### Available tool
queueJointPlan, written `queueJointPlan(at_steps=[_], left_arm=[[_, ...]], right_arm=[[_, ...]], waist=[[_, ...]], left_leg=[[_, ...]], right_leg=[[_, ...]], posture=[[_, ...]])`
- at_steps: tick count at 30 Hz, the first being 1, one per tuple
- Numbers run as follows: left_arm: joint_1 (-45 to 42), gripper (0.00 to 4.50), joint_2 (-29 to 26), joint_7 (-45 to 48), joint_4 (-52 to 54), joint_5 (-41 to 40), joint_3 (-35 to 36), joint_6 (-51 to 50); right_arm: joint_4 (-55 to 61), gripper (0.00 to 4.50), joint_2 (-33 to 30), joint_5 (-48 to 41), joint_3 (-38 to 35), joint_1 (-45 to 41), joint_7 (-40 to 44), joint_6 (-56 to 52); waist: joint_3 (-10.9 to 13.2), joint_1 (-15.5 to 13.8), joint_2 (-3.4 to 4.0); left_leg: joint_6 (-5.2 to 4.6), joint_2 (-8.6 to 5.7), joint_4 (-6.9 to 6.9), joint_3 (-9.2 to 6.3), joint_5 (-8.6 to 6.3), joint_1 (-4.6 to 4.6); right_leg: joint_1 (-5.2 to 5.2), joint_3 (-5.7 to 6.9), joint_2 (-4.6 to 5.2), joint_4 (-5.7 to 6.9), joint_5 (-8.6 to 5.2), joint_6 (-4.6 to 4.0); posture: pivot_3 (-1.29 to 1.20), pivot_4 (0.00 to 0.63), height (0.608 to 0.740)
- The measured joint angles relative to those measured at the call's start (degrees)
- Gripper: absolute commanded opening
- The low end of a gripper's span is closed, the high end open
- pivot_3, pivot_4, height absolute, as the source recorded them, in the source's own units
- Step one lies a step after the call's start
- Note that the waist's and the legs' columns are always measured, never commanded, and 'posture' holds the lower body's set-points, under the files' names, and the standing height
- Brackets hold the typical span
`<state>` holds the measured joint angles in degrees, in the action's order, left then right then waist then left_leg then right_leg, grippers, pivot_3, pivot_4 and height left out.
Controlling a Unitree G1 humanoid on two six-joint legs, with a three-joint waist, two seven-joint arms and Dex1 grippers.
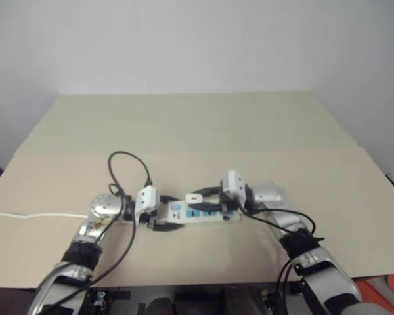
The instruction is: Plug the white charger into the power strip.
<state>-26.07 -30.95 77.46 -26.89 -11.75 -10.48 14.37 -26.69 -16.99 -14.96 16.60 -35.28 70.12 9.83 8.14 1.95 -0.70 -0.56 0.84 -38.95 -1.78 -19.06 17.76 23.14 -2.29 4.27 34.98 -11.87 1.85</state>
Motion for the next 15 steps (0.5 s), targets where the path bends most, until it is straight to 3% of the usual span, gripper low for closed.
queueJointPlan(at_steps=[15], left_arm=[[0.6,3.28,-0.8,0.8,-0.5,0.0,0.4,0.3]], right_arm=[[0.2,1.17,2.7,0.3,-0.3,-0.3,-0.8,-5.8]], waist=[[0.0,1.1,0.0]], left_leg=[[-0.01,0.04,0.13,0.0,-0.01,-0.18]], right_leg=[[-0.03,-0.07,-0.03,0.04,-0.01,-0.02]], posture=[[0.0,0.15,0.74]])
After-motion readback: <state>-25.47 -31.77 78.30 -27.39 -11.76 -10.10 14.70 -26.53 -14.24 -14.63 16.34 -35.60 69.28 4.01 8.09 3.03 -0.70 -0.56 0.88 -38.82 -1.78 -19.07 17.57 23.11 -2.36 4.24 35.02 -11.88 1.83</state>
